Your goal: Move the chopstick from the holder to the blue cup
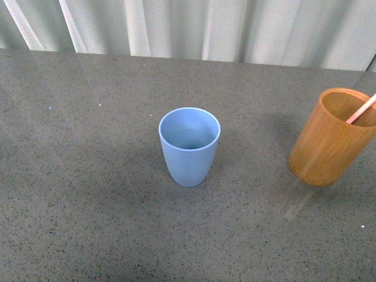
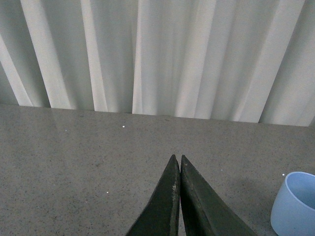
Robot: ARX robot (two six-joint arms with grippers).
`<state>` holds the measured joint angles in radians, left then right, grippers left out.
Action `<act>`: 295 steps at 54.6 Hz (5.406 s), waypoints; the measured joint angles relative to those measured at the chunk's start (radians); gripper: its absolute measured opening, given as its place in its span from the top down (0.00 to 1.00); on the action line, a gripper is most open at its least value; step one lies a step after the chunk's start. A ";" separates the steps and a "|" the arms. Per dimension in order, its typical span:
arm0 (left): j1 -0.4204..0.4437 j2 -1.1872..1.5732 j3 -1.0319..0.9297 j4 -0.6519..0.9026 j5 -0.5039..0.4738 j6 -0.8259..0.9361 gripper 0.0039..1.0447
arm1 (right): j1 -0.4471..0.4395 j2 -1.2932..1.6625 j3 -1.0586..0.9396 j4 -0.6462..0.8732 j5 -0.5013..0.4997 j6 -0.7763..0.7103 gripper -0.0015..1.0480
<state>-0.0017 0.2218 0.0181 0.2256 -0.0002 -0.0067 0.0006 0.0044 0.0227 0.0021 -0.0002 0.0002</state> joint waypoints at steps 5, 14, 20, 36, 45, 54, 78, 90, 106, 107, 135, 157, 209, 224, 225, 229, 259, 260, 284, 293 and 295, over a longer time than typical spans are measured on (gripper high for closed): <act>0.000 -0.023 0.000 -0.022 0.000 0.000 0.97 | 0.000 0.000 0.000 0.000 0.000 0.000 0.10; 0.000 -0.169 0.000 -0.205 0.000 0.000 0.97 | 0.000 0.008 0.003 -0.013 0.005 0.006 0.10; 0.000 -0.217 0.000 -0.222 0.000 0.001 0.97 | -0.073 0.214 0.118 -0.258 -0.066 0.067 0.10; 0.000 -0.218 0.000 -0.224 0.000 0.000 0.84 | -0.501 0.989 0.376 0.201 -0.473 -0.111 0.10; 0.000 -0.218 0.000 -0.224 0.000 0.000 0.59 | -0.514 1.255 0.430 0.339 -0.581 -0.139 0.10; 0.000 -0.218 0.000 -0.224 0.000 0.000 0.35 | -0.465 1.414 0.465 0.448 -0.624 -0.161 0.10; 0.000 -0.218 0.000 -0.224 0.000 0.002 0.06 | -0.312 1.629 0.592 0.599 -0.714 -0.062 0.10; 0.000 -0.218 0.000 -0.224 0.000 0.002 0.06 | -0.253 1.738 0.628 0.658 -0.707 -0.029 0.15; 0.000 -0.218 0.000 -0.224 0.000 0.002 0.06 | -0.198 1.774 0.642 0.737 -0.690 0.029 0.71; 0.000 -0.218 0.000 -0.224 0.000 0.002 0.06 | -0.198 1.773 0.642 0.742 -0.689 0.033 0.74; 0.000 -0.218 0.000 -0.224 0.000 0.002 0.06 | -0.165 1.403 0.853 0.486 -0.717 0.219 0.98; 0.000 -0.218 0.000 -0.224 0.000 0.002 0.06 | 0.251 1.445 0.836 0.502 -0.531 0.266 0.98; 0.000 -0.218 0.000 -0.224 0.000 0.002 0.06 | 0.266 1.529 0.751 0.624 -0.206 0.203 0.44; 0.000 -0.218 0.000 -0.224 0.000 0.002 0.06 | 0.180 1.288 0.403 0.850 0.169 0.011 0.96; 0.000 -0.218 0.000 -0.224 0.000 0.002 0.06 | 0.175 1.276 0.385 0.852 0.163 0.009 0.99; 0.000 -0.218 0.000 -0.224 0.000 0.002 0.06 | 0.159 1.229 0.331 0.859 0.147 0.002 0.99; 0.000 -0.218 0.000 -0.224 0.000 0.002 0.06 | 0.002 0.824 0.061 0.730 0.004 0.002 0.99; 0.000 -0.218 0.000 -0.224 0.000 0.002 0.06 | 0.002 0.818 0.059 0.726 0.003 0.002 0.99; 0.000 -0.218 0.000 -0.225 0.000 0.002 0.06 | 0.002 0.534 0.000 0.528 -0.001 0.002 0.99; 0.000 -0.218 0.000 -0.225 0.000 0.002 0.06 | 0.002 0.421 0.000 0.423 -0.001 0.002 0.99; 0.000 -0.218 0.000 -0.225 0.000 0.002 0.06 | 0.002 0.407 0.000 0.409 -0.001 0.002 0.99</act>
<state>-0.0017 0.0036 0.0185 0.0006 0.0002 -0.0044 0.0025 0.4110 0.0227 0.4114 -0.0010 0.0021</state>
